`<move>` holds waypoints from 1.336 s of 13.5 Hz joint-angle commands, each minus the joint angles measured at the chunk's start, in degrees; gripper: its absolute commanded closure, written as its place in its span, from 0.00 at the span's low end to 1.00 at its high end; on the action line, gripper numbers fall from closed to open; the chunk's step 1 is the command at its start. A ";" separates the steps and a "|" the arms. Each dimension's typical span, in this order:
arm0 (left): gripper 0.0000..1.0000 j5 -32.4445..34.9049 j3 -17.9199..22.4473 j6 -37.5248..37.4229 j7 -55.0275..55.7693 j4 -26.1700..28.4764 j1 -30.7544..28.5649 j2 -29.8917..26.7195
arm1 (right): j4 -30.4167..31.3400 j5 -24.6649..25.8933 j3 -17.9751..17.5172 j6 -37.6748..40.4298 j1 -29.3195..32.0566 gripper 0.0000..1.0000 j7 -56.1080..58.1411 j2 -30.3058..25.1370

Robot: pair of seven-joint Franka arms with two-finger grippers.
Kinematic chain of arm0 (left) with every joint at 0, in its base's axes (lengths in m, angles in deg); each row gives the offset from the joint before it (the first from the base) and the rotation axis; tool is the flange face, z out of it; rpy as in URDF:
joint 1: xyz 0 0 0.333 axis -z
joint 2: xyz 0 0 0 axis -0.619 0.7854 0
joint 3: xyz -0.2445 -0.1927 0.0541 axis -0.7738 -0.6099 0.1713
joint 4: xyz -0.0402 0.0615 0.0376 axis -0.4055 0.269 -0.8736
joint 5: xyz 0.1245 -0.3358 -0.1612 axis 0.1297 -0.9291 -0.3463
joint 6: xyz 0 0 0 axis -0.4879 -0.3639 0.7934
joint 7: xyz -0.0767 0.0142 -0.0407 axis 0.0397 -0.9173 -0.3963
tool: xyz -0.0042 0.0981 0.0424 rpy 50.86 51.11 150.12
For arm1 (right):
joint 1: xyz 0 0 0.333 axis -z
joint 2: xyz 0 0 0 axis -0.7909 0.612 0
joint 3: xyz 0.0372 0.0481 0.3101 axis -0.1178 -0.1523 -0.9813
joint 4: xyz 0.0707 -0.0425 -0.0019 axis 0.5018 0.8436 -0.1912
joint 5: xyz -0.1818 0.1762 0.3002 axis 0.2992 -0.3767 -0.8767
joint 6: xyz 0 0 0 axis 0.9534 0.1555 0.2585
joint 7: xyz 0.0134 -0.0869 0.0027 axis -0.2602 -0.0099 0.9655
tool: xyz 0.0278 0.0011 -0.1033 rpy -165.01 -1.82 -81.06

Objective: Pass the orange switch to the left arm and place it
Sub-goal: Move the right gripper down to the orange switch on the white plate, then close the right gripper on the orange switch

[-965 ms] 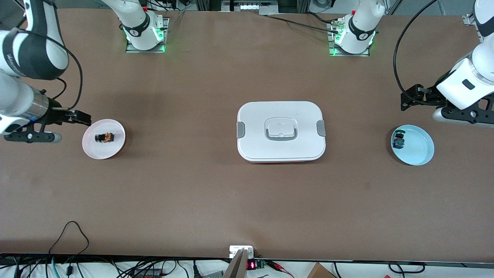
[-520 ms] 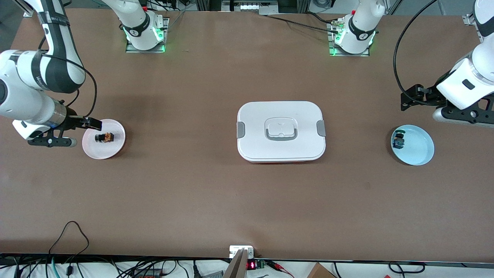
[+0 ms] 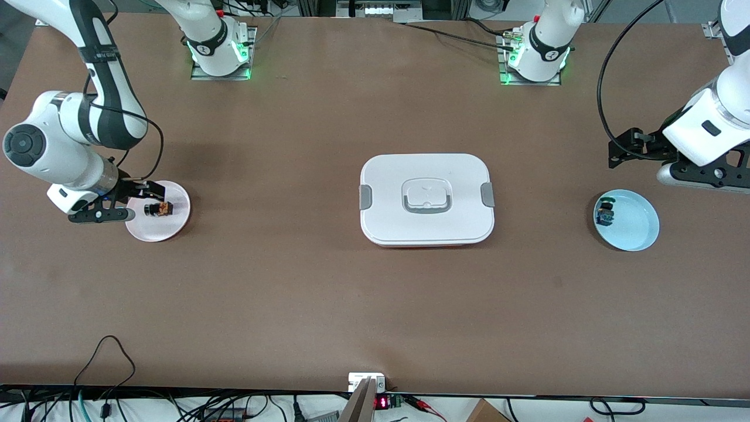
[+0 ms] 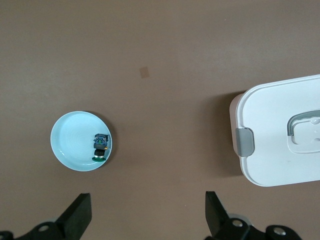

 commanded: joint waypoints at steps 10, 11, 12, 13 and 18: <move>0.00 -0.11 0.13 -0.86 0.52 -1.78 0.30 0.85 | 3.24 0.35 -0.47 -16.89 2.92 0.00 5.54 8.25; 0.00 -0.11 0.13 -0.86 0.52 -1.78 0.30 0.85 | 3.24 0.35 -0.48 -17.15 2.92 0.00 5.54 8.43; 0.00 -0.11 0.13 -0.86 0.61 -1.78 0.30 0.85 | 3.33 0.35 -0.48 -17.15 2.92 0.00 5.54 8.78; 0.00 -0.11 0.13 -0.86 0.52 -1.78 0.30 0.85 | 3.50 0.35 -0.48 -17.33 2.92 0.00 5.54 9.30; 0.00 -0.11 0.13 -0.86 0.52 -1.78 0.30 0.94 | 4.99 0.35 -0.48 -18.12 3.18 0.00 6.51 9.22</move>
